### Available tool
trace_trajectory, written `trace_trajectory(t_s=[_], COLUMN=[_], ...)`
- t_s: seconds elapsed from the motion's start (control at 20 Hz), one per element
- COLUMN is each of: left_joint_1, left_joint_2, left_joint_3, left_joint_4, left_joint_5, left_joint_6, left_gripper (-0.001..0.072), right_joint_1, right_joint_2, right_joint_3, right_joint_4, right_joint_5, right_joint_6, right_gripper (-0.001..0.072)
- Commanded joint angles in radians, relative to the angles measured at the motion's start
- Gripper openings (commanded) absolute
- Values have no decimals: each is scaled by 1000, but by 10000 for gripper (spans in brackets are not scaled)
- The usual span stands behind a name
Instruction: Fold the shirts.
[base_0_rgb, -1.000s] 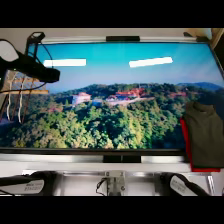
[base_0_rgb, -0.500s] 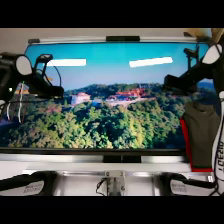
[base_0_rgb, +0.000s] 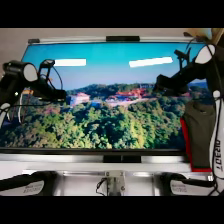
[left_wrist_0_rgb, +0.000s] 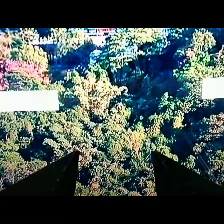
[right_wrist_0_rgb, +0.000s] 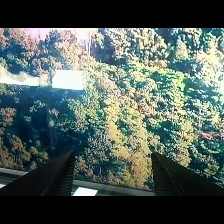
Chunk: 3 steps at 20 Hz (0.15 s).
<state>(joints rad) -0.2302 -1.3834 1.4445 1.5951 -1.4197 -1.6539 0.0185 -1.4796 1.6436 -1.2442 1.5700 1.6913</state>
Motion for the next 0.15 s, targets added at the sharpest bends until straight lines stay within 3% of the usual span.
trace_trajectory(t_s=[0.0, 0.1], left_joint_1=[-1, -1], left_joint_2=[-2, -2], left_joint_3=[-3, -3], left_joint_4=[1, 1], left_joint_5=[14, 14], left_joint_6=[-1, -1], left_gripper=[561, 561], right_joint_1=[2, 2], right_joint_2=[-1, -1], right_joint_3=[0, 0], right_joint_4=[8, 8], right_joint_5=[0, 0], right_joint_6=[2, 2], right_gripper=[589, 589])
